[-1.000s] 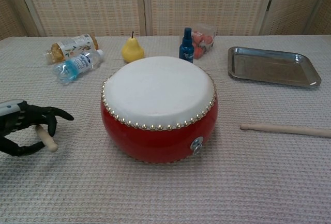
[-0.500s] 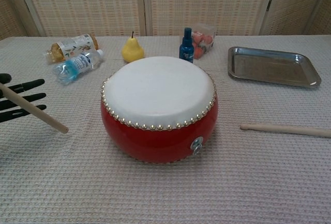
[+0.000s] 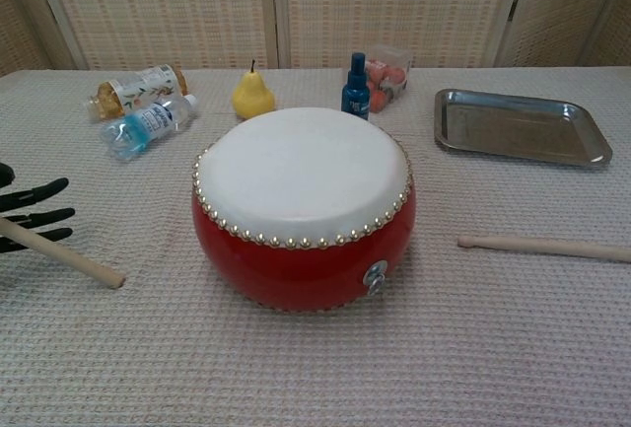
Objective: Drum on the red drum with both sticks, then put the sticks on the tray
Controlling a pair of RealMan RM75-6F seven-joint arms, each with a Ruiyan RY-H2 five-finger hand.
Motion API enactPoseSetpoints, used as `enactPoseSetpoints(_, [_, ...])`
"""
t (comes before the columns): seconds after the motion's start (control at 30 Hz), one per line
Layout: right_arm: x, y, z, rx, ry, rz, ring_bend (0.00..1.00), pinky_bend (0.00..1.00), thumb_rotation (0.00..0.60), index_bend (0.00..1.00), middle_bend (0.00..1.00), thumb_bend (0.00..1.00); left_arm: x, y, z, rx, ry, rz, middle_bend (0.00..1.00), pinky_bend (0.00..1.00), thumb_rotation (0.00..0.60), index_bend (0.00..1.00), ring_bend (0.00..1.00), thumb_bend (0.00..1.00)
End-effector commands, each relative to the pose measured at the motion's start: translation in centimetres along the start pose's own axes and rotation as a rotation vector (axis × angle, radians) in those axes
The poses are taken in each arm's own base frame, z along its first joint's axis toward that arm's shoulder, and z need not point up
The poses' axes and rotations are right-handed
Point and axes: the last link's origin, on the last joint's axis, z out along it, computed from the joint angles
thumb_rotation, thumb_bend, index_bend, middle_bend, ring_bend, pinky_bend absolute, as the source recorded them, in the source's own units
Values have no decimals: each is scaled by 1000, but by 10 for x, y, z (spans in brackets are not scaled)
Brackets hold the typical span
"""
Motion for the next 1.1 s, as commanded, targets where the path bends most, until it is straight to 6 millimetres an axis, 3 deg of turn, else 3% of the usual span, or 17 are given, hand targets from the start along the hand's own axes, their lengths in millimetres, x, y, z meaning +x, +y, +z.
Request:
enactPoseSetpoints(0.03, [0,0,1,-1,0,0,0,129,600,94,130,205,1,1,8,-46,61,1,268,139,600,555,136,412])
enactPoseSetpoints(0.27, [0,1,2,-3,-4,-1,0,129,600,94,130,205,-13,-6,19,-111,129,128,404,249,600,539,308,411])
enactPoseSetpoints(0.63, [1,2,2,-6,-2,1,0,130,600,94,130,205,-48,-11,40,-169,129,263,505,389,600,499,428,355])
enactPoseSetpoints(1.1, [4,4,1,-9,6,-3,0,144,600,94,130,205,-57,-27,46,-167,121,309,574,511,593,540,500,261])
